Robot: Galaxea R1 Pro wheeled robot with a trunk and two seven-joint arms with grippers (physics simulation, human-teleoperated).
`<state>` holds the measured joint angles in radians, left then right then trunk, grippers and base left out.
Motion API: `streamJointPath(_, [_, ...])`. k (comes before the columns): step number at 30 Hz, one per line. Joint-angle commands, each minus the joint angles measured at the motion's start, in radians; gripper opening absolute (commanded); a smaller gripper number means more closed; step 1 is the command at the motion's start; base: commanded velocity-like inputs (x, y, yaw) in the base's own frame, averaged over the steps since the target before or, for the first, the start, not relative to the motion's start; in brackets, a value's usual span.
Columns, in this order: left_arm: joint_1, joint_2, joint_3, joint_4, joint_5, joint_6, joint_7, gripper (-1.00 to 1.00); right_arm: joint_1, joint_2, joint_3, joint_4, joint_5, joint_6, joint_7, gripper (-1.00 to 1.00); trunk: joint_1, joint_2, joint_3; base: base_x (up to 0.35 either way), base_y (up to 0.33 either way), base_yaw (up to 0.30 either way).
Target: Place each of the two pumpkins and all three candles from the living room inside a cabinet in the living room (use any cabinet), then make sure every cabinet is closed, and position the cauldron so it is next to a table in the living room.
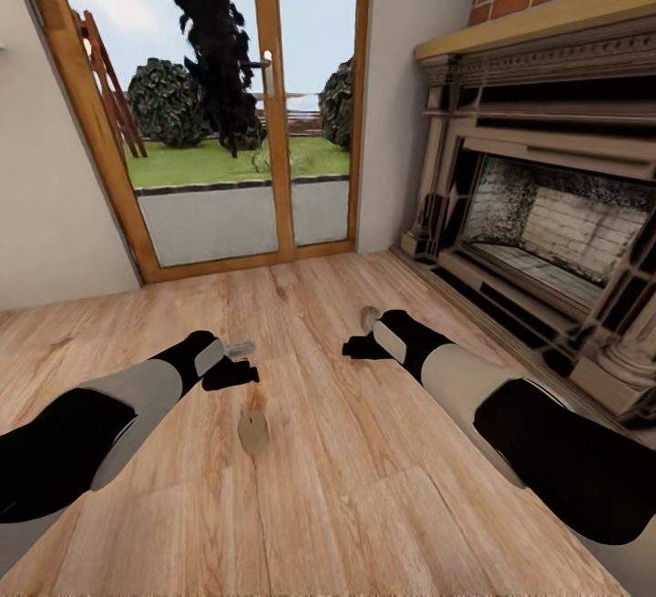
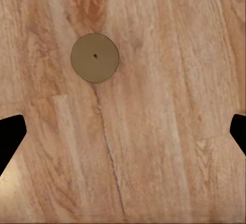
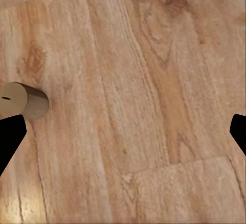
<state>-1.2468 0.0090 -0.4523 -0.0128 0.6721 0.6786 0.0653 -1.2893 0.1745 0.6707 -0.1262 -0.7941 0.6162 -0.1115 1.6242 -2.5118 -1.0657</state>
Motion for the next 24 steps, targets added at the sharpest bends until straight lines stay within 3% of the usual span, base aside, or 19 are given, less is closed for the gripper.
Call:
streamJointPath(1, [0.0,-0.005,-0.003,-0.001,-0.013,0.033,-0.002,1.0,-0.001,0.0,0.004,-0.002,-0.01,0.004,-0.008,1.0,0.0,-0.001,-0.005,0.0,0.0,0.0])
streamJointPath(8, [0.002,-0.015,-0.003,0.0,-0.041,0.051,-0.012,1.0,-0.001,0.0,0.004,-0.003,-0.01,0.004,-0.008,1.0,0.003,-0.002,-0.032,0.0,0.0,0.0])
streamJointPath(11, [0.026,-0.015,-0.003,-0.001,-0.088,0.052,-0.013,1.0,-0.001,0.0,0.005,-0.003,-0.01,0.004,-0.008,1.0,0.005,-0.003,-0.044,0.0,0.0,0.0])
streamJointPath(12, [0.03,-0.015,-0.003,-0.001,-0.125,0.053,-0.013,1.0,-0.001,0.0,0.005,-0.003,-0.01,0.004,-0.008,1.0,0.005,-0.003,-0.047,0.0,0.0,0.0])
streamJointPath(24, [0.035,-0.028,-0.003,-0.001,-0.147,0.051,-0.03,1.0,0.0,0.0,0.006,-0.003,-0.01,0.004,-0.008,1.0,0.01,-0.006,-0.094,0.0,0.0,0.0])
